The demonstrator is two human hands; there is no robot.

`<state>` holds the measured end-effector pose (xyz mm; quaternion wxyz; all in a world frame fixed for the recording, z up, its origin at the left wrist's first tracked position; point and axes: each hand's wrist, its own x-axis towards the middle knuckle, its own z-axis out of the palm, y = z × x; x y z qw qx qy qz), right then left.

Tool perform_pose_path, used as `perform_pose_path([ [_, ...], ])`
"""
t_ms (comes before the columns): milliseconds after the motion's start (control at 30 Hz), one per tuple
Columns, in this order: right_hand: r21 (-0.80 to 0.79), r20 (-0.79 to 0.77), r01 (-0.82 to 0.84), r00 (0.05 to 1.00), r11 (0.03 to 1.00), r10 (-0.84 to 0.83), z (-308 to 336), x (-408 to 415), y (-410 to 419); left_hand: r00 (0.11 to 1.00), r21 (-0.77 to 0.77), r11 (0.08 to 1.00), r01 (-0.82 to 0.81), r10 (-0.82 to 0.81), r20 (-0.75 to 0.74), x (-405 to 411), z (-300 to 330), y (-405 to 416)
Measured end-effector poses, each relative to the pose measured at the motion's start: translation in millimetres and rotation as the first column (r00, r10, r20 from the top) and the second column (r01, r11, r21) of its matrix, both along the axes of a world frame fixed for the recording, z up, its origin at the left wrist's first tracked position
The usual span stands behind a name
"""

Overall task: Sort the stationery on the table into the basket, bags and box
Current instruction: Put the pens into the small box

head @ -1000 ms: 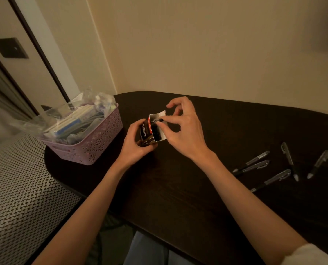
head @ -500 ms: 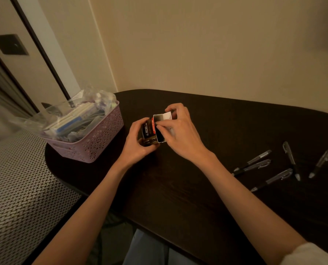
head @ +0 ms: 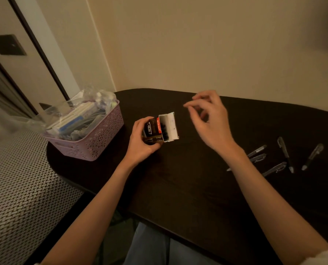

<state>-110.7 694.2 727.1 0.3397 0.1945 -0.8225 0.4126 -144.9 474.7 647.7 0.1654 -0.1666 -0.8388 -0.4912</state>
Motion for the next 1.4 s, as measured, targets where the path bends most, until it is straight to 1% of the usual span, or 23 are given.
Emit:
perform_pose_path([
  [33, 0.015, 0.042, 0.041, 0.998, 0.999, -0.042, -2, 2, 14, 1.000, -0.003, 1.000, 0.003, -0.003, 0.002, 1, 0, 2],
  [67, 0.073, 0.113, 0.079, 0.990, 0.994, -0.087, -6, 4, 29, 1.000, 0.001, 1.000, 0.005, -0.005, 0.005, 2, 0, 3],
  [133, 0.281, 0.306, 0.084, 0.936, 0.956, -0.172, -13, 9, 63, 1.000, 0.016, 1.000, 0.008, -0.009, 0.015, 4, 2, 8],
  [200, 0.472, 0.474, -0.008, 0.845, 0.882, -0.246, -19, 17, 93, 0.999, 0.010, 1.000, 0.029, -0.030, 0.023, 9, 4, 15],
  [233, 0.519, 0.533, -0.058, 0.802, 0.853, -0.270, -21, 22, 104, 0.999, -0.006, 0.999, 0.045, -0.045, 0.021, 10, 5, 18],
  [300, 0.551, 0.599, -0.118, 0.746, 0.826, -0.293, -25, 31, 116, 0.997, -0.042, 0.996, 0.077, -0.077, 0.005, 13, 5, 26],
  [467, 0.613, 0.605, -0.105, 0.699, 0.783, -0.380, -31, 38, 132, 0.993, -0.090, 0.989, 0.114, -0.115, -0.007, 14, 5, 41],
  [567, 0.635, 0.616, -0.113, 0.672, 0.764, -0.411, -34, 35, 137, 0.991, -0.075, 0.988, 0.134, -0.133, 0.011, 15, 7, 44],
  [700, 0.656, 0.624, -0.151, 0.660, 0.740, -0.418, -39, 28, 136, 0.987, -0.033, 0.987, 0.159, -0.157, 0.041, 19, 8, 49],
  [867, 0.694, 0.596, -0.189, 0.693, 0.695, -0.406, -37, 20, 132, 0.982, -0.070, 0.980, 0.188, -0.187, 0.021, 23, 8, 54],
  [933, 0.729, 0.553, -0.191, 0.729, 0.657, -0.402, -38, 18, 131, 0.981, -0.087, 0.977, 0.194, -0.193, 0.017, 24, 9, 53],
  [967, 0.736, 0.522, -0.168, 0.757, 0.655, -0.392, -38, 17, 130, 0.981, -0.089, 0.977, 0.194, -0.194, 0.017, 24, 9, 52],
  [1000, 0.724, 0.487, -0.127, 0.790, 0.678, -0.372, -38, 18, 128, 0.982, -0.089, 0.978, 0.191, -0.190, 0.018, 23, 8, 51],
  [1033, 0.674, 0.460, -0.074, 0.821, 0.735, -0.339, -36, 20, 124, 0.983, -0.085, 0.979, 0.184, -0.183, 0.019, 23, 8, 50],
  [1067, 0.580, 0.442, -0.017, 0.847, 0.815, -0.296, -33, 23, 120, 0.984, -0.078, 0.981, 0.177, -0.175, 0.023, 23, 8, 49],
  [1100, 0.453, 0.428, 0.028, 0.870, 0.891, -0.245, -30, 27, 114, 0.985, -0.067, 0.983, 0.170, -0.168, 0.032, 22, 8, 48],
  [1133, 0.313, 0.418, 0.051, 0.889, 0.948, -0.186, -25, 32, 108, 0.986, -0.055, 0.985, 0.165, -0.163, 0.043, 21, 8, 47],
  [1167, 0.182, 0.410, 0.049, 0.904, 0.982, -0.121, -19, 38, 100, 0.986, -0.046, 0.986, 0.162, -0.160, 0.053, 21, 7, 46],
  [1233, -0.012, 0.408, -0.007, 0.913, 1.000, 0.011, -6, 50, 84, 0.985, -0.031, 0.987, 0.160, -0.158, 0.068, 20, 7, 44],
  [1267, -0.066, 0.414, -0.032, 0.909, 0.997, 0.056, 2, 56, 77, 0.984, -0.019, 0.987, 0.160, -0.159, 0.077, 19, 6, 44],
  [1333, -0.102, 0.427, -0.067, 0.898, 0.993, 0.104, 17, 68, 66, 0.982, 0.018, 0.987, 0.159, -0.159, 0.098, 18, 5, 42],
  [1400, -0.095, 0.431, -0.113, 0.891, 0.989, 0.143, 31, 81, 59, 0.981, 0.052, 0.987, 0.150, -0.155, 0.113, 17, 3, 41],
])
